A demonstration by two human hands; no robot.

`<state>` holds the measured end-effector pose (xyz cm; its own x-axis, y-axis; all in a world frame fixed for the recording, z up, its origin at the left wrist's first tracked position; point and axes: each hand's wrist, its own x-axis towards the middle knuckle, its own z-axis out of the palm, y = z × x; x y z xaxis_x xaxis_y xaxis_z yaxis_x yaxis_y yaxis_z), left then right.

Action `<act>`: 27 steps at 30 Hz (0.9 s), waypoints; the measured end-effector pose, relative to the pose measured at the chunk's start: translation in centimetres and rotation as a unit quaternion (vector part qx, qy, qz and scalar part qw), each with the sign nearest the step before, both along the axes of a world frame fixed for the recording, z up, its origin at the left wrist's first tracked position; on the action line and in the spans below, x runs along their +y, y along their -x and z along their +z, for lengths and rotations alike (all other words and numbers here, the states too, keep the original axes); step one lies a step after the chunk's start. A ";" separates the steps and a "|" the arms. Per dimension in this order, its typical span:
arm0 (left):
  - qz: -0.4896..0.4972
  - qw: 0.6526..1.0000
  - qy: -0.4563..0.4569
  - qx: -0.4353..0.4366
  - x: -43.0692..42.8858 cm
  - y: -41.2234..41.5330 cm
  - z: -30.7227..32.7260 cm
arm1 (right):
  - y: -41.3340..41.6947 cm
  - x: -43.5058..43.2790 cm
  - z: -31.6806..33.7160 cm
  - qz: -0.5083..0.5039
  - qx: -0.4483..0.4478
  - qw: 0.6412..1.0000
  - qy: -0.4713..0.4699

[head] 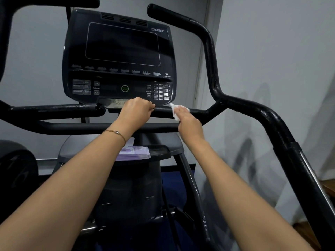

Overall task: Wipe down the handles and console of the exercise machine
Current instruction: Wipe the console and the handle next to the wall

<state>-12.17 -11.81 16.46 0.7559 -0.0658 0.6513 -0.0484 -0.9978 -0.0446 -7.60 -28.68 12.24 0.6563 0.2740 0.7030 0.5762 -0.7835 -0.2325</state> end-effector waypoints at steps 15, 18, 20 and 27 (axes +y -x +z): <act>0.020 0.983 -0.132 0.124 -1.3 0.1 4.2 | -1.7 -3.4 2.7 -0.037 0.050 0.969 -0.240; 0.020 0.983 -0.129 0.131 -1.5 -0.4 4.7 | -2.6 -2.9 0.9 -0.078 0.059 0.993 -0.068; 0.018 0.985 -0.120 0.126 -1.4 -0.6 4.8 | -3.0 -3.0 -0.8 -0.047 0.020 0.997 -0.049; -0.011 0.988 -0.101 0.118 -1.0 -0.6 4.5 | -3.3 -3.7 0.2 -0.089 0.011 0.996 -0.028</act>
<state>-11.59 -12.79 20.93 0.8817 -0.1946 0.4297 -0.1024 -0.9682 -0.2283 -4.34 -32.41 12.47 0.7066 0.1137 0.6985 0.4239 -0.8583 -0.2891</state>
